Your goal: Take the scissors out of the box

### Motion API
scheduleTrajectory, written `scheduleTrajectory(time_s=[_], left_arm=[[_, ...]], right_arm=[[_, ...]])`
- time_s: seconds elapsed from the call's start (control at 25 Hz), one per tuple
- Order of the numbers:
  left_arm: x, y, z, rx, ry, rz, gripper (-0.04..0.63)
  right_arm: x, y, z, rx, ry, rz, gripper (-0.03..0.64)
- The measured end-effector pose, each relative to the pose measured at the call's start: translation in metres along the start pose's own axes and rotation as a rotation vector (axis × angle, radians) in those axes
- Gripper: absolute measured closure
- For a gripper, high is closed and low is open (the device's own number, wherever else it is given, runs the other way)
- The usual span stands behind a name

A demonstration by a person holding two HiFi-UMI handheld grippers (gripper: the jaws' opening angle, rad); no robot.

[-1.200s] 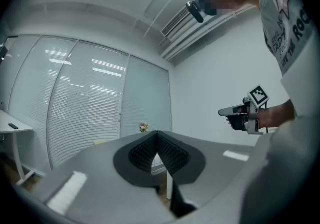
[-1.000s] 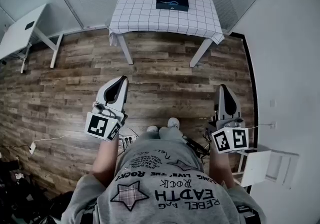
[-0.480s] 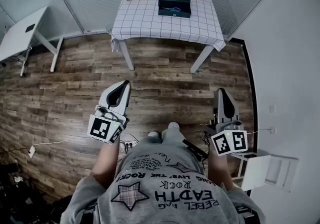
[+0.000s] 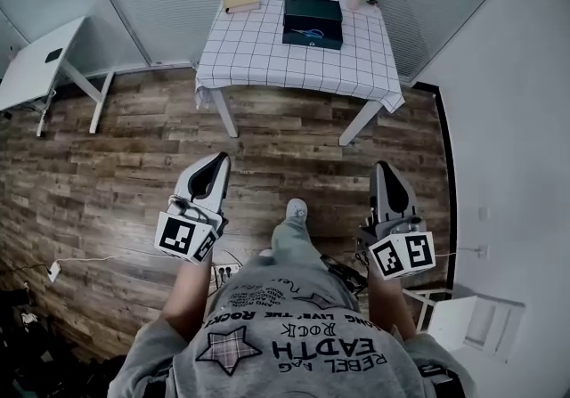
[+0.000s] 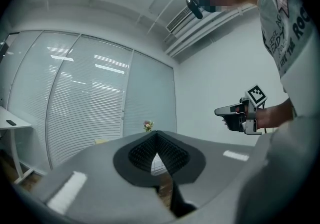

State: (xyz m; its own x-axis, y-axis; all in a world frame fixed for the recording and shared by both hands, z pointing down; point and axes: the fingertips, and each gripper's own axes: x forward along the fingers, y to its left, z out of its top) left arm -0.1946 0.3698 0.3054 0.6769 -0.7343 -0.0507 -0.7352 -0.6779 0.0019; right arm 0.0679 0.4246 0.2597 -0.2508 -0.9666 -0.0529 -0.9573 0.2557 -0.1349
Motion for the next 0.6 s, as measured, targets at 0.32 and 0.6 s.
scheduleTrajectory(time_s=[0.32, 0.6], left_arm=[[0.07, 0.024, 0.005, 0.014, -0.002, 0.052, 0.604], [0.132, 0.034, 0.009, 0.019, -0.003, 0.091, 0.604]], right_arm=[[0.078, -0.053, 0.012, 0.004, -0.007, 0.075, 0.601], [0.129, -0.097, 0.021, 0.015, -0.01, 0.134, 0.601]])
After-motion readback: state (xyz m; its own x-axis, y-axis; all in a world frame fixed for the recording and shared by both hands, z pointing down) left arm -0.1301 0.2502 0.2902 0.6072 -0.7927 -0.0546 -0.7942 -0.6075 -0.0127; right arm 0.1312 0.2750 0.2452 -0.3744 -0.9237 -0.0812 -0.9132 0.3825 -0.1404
